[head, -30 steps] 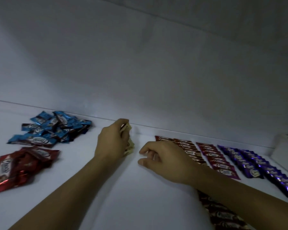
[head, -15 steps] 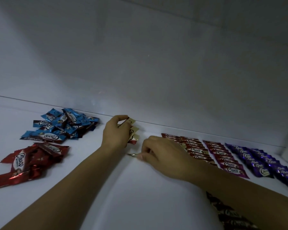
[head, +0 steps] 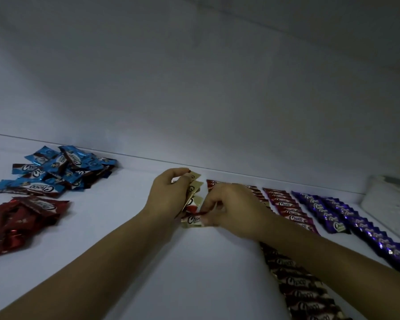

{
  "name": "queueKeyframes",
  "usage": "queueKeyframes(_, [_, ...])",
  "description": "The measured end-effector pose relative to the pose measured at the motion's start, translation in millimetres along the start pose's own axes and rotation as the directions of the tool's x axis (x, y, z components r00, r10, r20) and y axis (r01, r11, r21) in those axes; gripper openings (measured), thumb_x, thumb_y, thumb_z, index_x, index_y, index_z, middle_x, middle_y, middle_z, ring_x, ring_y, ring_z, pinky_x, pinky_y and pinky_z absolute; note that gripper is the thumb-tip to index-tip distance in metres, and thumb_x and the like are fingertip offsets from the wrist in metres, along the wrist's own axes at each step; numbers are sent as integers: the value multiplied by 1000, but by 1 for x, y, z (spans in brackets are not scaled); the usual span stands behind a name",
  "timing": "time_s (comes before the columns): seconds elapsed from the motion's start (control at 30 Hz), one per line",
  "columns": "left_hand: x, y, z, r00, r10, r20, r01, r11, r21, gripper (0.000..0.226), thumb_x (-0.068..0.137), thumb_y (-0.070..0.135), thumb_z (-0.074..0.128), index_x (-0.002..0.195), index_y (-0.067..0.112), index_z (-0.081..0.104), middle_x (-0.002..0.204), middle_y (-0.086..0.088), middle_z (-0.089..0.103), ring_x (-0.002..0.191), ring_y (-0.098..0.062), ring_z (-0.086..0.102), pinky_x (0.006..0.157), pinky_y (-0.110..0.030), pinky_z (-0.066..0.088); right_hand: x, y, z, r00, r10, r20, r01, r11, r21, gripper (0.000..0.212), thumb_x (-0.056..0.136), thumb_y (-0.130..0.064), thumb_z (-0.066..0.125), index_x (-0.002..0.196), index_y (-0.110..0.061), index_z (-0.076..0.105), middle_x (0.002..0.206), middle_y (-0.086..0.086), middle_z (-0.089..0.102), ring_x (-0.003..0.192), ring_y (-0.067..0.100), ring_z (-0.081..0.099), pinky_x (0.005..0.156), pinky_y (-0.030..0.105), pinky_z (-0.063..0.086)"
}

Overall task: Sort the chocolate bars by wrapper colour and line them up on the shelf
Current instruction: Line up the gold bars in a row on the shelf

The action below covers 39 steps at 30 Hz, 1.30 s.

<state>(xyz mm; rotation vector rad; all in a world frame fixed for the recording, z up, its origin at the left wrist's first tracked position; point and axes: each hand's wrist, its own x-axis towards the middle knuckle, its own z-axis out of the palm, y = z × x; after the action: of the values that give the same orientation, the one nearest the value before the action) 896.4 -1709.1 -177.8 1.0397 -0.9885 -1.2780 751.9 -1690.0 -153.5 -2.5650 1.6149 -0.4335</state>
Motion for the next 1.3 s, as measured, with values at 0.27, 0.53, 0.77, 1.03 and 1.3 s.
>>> queueKeyframes(0.27, [8, -8, -2, 998, 58, -37, -54, 993, 103, 17, 97, 20, 51, 109, 23, 63, 89, -8, 67, 36, -5, 54, 37, -17, 42, 12, 63, -33, 945, 321, -57, -312, 942, 124, 9, 86, -20, 67, 90, -22, 75, 82, -16, 66, 83, 4, 61, 92, 33, 50])
queueKeyframes(0.53, [12, -13, -1, 995, 80, -59, -73, 991, 112, 17, 96, 22, 54, 109, 24, 64, 87, -4, 65, 38, -2, 56, 35, -15, 40, 20, 68, -13, 964, 262, -42, -263, 965, -15, 6, 84, -25, 69, 86, -27, 74, 73, -26, 54, 84, 3, 52, 100, 38, 36])
queueKeyframes(0.77, [11, -13, 1, 994, 90, -57, -82, 989, 126, 19, 96, 24, 54, 112, 24, 64, 94, -8, 63, 43, -6, 58, 36, -14, 39, 20, 71, -10, 984, 159, -76, -170, 969, -177, 6, 87, -29, 64, 85, -26, 69, 76, -20, 45, 83, 4, 45, 86, 30, 24])
queueKeyframes(1.03, [8, -12, 2, 994, 103, -45, -96, 985, 140, 21, 97, 25, 53, 115, 24, 62, 95, -4, 61, 60, -12, 58, 40, -16, 45, 14, 64, -8, 972, 150, -183, -178, 973, -149, 16, 85, -28, 66, 80, -22, 53, 82, -8, 57, 79, 10, 53, 84, 31, 37])
queueKeyframes(1.3, [10, -17, 2, 985, 165, -55, -159, 982, 107, 18, 96, 23, 55, 113, 21, 60, 82, -9, 62, 60, -17, 56, 57, -29, 45, -5, -7, -11, 967, 139, 213, -251, 666, 703, 48, 67, -54, 69, 85, -10, 65, 69, 2, 72, 55, 12, 63, 57, 23, 51])
